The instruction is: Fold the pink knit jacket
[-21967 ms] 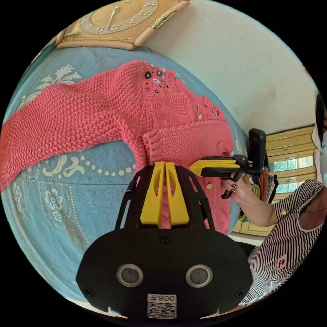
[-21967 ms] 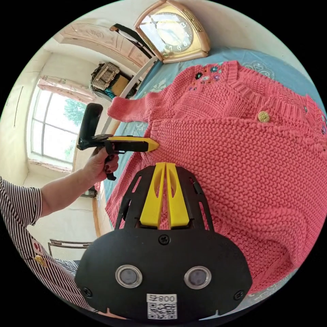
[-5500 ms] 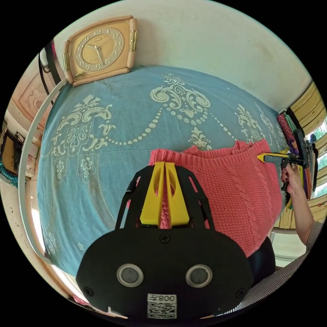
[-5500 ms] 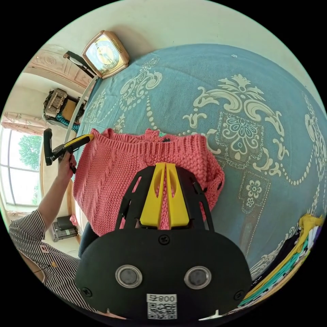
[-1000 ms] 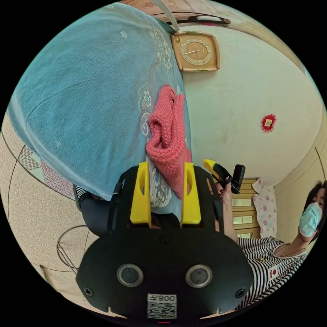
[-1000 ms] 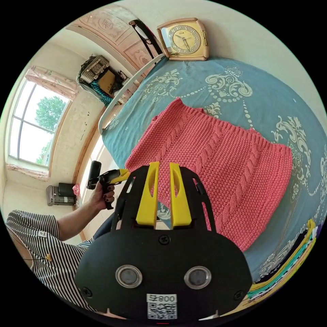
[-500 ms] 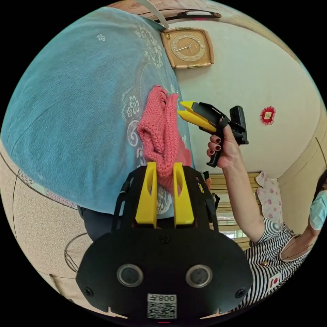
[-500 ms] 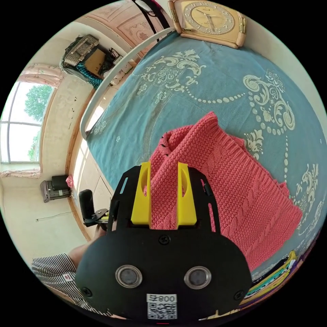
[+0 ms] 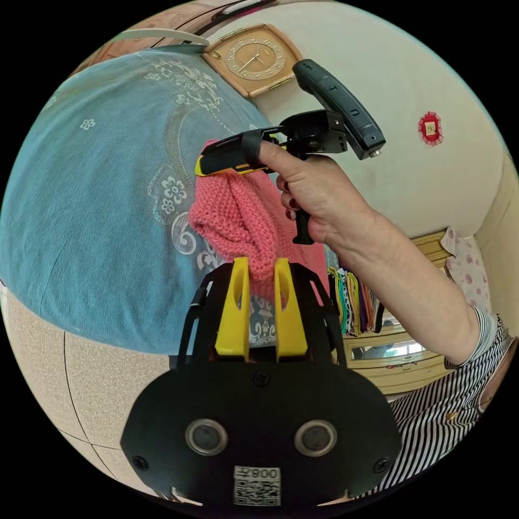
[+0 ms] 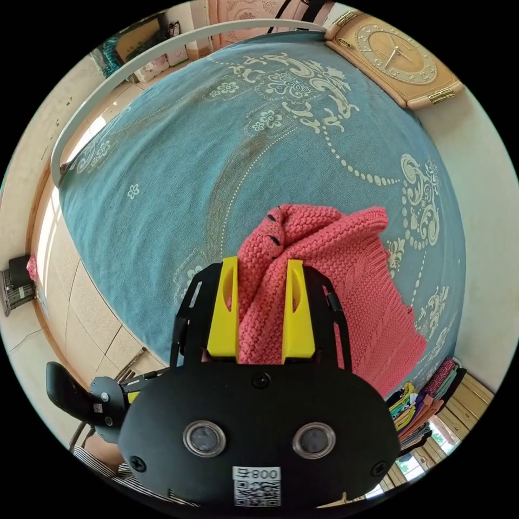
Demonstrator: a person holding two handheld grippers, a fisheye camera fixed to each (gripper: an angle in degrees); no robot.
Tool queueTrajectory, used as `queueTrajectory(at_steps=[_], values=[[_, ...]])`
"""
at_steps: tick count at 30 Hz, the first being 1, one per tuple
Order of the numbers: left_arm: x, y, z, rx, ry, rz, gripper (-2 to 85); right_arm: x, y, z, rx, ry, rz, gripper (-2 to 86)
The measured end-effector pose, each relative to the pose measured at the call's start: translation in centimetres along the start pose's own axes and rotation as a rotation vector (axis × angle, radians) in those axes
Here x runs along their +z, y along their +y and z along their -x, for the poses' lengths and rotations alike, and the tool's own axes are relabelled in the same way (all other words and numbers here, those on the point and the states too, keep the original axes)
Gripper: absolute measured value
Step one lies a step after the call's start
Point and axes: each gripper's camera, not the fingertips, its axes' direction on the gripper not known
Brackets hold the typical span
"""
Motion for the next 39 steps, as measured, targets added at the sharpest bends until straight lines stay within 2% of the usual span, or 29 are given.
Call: queueTrajectory(at_steps=[3, 9, 19, 26, 31, 36, 39], values=[[1.4, 0.5, -0.5, 0.012, -0.019, 0.008, 7.6, 0.2, 0.3, -1.6, 0.009, -0.044, -0.007, 10.1], [4.1, 1.6, -2.7, 0.063, -0.069, 0.013, 7.4, 0.2, 2.4, -7.8, 0.054, -0.311, -0.03, 7.7], [9.6, 3.3, -13.7, 0.372, -0.129, 0.031, 6.9, -3.9, 14.1, -23.6, 0.106, -0.678, -0.271, 7.2], [17.3, 5.4, -23.5, 0.615, -0.134, 0.096, 6.6, -4.8, 25.0, -34.5, 0.16, -0.771, -0.397, 7.0], [24.2, 7.5, -29.0, 0.739, -0.148, 0.169, 6.5, -4.2, 30.9, -39.7, 0.165, -0.715, -0.421, 6.9], [32.8, 10.3, -32.4, 0.839, -0.201, 0.298, 6.4, -0.5, 36.2, -44.3, 0.206, -0.696, -0.408, 6.9], [38.4, 12.4, -33.1, 0.877, -0.244, 0.389, 6.6, 4.1, 38.9, -47.3, 0.269, -0.77, -0.39, 7.0]])
